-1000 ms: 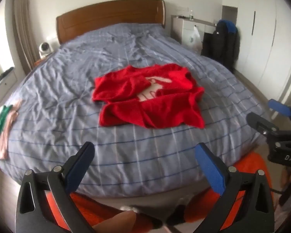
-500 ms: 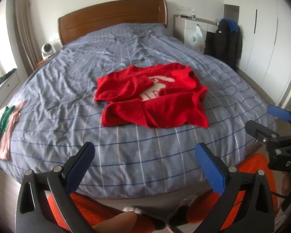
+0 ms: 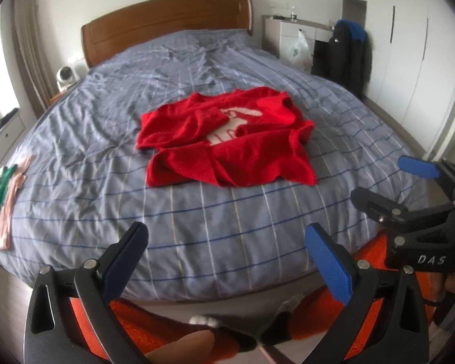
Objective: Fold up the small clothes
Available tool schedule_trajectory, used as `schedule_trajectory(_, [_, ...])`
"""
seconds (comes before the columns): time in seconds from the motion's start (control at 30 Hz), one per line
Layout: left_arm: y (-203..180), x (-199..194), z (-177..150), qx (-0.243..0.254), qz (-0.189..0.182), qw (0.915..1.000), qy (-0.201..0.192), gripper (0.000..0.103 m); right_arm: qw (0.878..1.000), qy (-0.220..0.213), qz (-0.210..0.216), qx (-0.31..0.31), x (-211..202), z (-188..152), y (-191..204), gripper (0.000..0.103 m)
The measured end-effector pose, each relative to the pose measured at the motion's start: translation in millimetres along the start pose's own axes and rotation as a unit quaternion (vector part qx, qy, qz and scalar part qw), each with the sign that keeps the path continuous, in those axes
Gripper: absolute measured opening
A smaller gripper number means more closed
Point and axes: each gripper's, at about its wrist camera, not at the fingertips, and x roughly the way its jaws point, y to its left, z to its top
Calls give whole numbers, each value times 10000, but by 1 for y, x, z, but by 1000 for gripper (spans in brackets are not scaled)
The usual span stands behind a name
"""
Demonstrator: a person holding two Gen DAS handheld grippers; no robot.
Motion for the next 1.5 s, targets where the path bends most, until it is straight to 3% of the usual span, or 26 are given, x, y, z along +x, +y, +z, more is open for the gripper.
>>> schedule_trajectory(1.5, [6, 2, 1, -6, 57, 10000, 69, 103, 9996, 214, 7, -183, 7, -6, 8, 103])
